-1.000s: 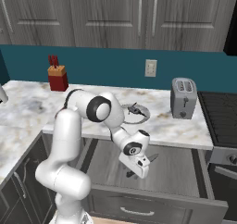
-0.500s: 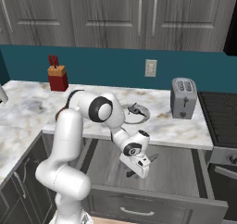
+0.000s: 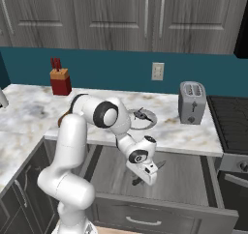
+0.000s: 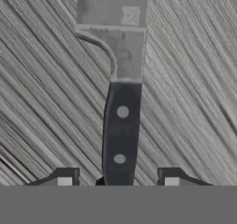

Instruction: Pick up the knife from the drawer and place it on the cutting board. Then place the meat from the plate to the cutting board.

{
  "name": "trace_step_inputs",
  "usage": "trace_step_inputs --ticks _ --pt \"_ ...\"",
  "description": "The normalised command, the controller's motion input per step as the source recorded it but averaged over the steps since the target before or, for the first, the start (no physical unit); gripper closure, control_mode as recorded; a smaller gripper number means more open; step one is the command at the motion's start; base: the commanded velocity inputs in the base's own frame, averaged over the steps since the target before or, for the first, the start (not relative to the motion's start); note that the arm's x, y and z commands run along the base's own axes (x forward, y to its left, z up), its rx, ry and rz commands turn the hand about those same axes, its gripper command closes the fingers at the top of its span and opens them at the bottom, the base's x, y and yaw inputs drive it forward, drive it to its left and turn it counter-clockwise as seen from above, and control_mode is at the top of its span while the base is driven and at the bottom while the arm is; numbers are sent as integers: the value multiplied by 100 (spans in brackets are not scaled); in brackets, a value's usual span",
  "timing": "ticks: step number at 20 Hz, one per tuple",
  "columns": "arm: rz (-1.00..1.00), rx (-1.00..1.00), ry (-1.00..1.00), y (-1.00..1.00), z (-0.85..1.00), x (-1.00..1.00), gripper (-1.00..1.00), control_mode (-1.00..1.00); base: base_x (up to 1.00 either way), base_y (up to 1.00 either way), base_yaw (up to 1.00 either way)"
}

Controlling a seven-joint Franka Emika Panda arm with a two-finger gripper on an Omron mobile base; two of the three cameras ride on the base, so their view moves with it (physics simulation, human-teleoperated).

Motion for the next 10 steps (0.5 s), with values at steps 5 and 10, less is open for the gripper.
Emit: trace_step_inputs --ticks 5,10 --pt "0 0 0 0 -48 0 100 -100 0 0 0" --pt "0 0 0 0 -55 0 100 -100 0 0 0"
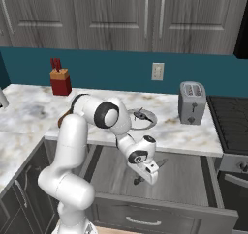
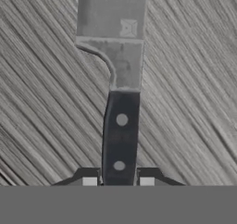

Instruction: Pick up the knife from the drawer and place it on the cutting board. Then place the meat from the plate to the cutting board.

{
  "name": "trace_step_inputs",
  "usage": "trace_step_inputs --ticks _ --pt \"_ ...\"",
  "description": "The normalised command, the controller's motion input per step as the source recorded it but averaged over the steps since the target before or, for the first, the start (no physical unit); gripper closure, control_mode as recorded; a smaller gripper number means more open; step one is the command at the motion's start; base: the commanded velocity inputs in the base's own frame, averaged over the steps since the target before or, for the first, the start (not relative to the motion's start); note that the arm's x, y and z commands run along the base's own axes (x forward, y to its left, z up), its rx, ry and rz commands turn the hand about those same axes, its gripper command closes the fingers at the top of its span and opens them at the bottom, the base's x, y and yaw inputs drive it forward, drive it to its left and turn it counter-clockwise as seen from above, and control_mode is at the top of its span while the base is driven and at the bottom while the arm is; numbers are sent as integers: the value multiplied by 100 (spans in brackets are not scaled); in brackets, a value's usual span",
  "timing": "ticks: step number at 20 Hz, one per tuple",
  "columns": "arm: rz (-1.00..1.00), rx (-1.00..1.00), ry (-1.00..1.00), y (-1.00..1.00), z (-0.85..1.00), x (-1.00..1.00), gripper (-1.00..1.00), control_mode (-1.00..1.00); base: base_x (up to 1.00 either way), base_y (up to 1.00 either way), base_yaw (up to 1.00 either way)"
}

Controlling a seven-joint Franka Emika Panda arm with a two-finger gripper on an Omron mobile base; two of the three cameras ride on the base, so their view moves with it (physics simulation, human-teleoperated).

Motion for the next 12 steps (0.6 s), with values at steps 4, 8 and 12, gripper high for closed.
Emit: trace_step_inputs --ticks 4,8,12 --pt "0 0 0 0 -50 0 100 -100 0 0 0" --pt "0 3 -1 -4 -8 -14 100 -100 0 0 0" --pt "0 5 0 0 1 -51 100 -100 0 0 0"
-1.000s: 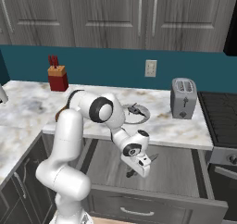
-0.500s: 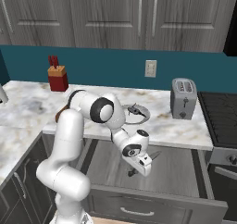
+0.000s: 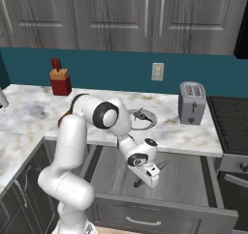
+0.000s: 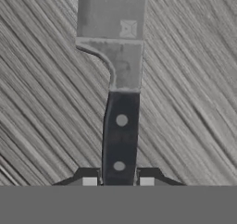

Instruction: Pick up the knife from the drawer and place it on the cutting board. Then place the meat from the plate to the cutting board.

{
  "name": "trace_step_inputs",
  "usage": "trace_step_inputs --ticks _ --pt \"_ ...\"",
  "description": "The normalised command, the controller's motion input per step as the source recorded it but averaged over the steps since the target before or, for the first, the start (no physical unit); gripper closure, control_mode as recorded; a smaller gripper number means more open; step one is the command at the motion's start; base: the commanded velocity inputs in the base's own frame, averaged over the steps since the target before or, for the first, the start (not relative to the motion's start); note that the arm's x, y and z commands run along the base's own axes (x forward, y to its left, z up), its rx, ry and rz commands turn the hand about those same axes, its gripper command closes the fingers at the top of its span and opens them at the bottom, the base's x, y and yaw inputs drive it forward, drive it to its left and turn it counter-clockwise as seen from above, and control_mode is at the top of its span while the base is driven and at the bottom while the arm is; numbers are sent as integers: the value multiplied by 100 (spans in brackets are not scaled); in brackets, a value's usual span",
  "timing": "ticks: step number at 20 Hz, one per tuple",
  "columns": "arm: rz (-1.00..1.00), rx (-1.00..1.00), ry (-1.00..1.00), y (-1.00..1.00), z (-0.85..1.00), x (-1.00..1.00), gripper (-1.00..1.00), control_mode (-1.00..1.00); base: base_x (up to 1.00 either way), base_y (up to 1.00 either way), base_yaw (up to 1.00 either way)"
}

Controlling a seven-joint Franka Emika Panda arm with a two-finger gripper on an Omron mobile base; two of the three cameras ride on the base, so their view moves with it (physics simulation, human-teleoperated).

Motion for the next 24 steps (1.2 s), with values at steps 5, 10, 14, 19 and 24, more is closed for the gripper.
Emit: trace_step_inputs --ticks 5,10,14,19,24 --pt "-3 1 0 5 21 -61 100 -100 0 0 0" --pt "-14 0 0 17 56 -39 100 -100 0 0 0" --pt "-20 0 0 27 58 -32 100 -100 0 0 0" --pt "-21 0 0 19 68 -30 100 -100 0 0 0" --pt "-22 0 0 21 80 -21 100 -100 0 0 0"
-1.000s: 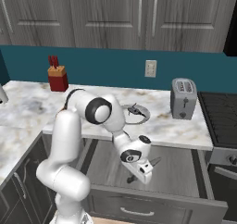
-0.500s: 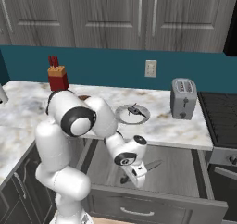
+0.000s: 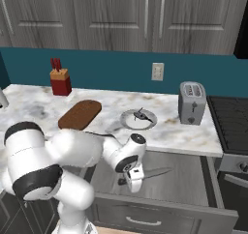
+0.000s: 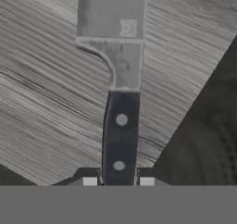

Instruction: Pick up the knife from the drawer and place it on the cutting board. Then place the meat from the plate to the cutting board.

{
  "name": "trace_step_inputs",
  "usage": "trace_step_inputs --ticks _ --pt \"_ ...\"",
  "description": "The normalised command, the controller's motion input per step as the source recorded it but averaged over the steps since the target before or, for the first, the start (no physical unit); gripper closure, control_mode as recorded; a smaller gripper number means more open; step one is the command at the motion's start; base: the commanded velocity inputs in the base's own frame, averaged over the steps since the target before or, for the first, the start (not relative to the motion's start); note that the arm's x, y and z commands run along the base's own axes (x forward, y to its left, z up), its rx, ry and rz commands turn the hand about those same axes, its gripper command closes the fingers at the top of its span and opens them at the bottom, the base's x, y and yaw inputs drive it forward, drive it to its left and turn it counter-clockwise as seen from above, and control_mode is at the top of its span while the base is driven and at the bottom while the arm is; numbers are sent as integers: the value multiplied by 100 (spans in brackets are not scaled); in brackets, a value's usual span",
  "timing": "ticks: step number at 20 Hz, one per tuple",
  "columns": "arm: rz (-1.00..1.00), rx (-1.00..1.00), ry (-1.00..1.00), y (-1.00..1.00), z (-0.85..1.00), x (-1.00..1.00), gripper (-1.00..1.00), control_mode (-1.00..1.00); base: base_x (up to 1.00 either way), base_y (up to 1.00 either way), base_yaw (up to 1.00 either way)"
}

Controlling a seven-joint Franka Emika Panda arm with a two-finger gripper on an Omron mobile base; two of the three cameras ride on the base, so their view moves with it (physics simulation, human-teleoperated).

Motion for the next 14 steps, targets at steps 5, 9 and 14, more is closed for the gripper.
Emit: trace_step_inputs --ticks 5,9,14 --pt "-23 0 0 27 86 -17 100 -100 0 0 0" --pt "-22 0 0 34 90 -22 100 -100 0 0 0" --pt "-21 0 0 35 96 -20 100 -100 0 0 0"
